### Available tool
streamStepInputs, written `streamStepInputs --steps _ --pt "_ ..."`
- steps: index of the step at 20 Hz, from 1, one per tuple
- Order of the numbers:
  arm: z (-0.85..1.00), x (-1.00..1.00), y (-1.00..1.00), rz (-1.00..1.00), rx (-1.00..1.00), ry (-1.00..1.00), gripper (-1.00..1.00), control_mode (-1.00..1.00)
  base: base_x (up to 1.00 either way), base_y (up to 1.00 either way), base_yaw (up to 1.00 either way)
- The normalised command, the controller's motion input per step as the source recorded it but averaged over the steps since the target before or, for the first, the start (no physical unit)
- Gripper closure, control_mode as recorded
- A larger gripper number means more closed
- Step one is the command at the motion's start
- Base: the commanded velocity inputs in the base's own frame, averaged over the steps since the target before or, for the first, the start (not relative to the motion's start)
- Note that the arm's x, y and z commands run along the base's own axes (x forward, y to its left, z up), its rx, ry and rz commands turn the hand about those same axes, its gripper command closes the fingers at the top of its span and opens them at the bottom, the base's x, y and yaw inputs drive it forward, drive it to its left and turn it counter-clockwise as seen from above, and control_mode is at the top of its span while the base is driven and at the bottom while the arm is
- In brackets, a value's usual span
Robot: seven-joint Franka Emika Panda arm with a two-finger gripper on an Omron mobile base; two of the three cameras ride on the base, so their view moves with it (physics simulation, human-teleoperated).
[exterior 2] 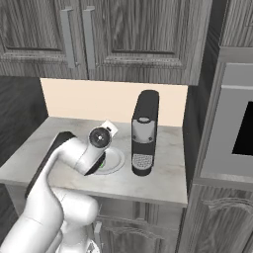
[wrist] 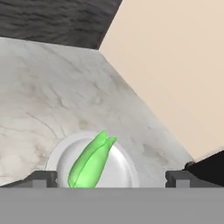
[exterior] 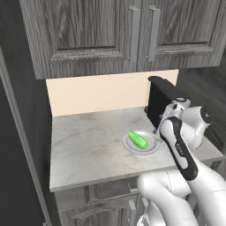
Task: Pick corn from the fridge and place it on the plate on the counter.
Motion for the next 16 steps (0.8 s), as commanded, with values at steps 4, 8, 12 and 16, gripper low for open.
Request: streamStepInputs --steps 4,8,12,16 --pt "0.96 -0.87 0.04 -0.07 -0.38 0.19 -1.00 -1.00 0.00 0.00 0.00" --pt "0.68 -0.96 0.07 -0.04 -0.45 0.22 -1.00 -1.00 0.00 0.00 0.00" --pt "0.39 -1.00 0.13 0.00 -0.43 0.12 -1.00 -1.00 0.00 0.00 0.00" --pt "0.43 -1.00 0.08 0.02 -0.37 0.00 -1.00 -1.00 0.00 0.00 0.00"
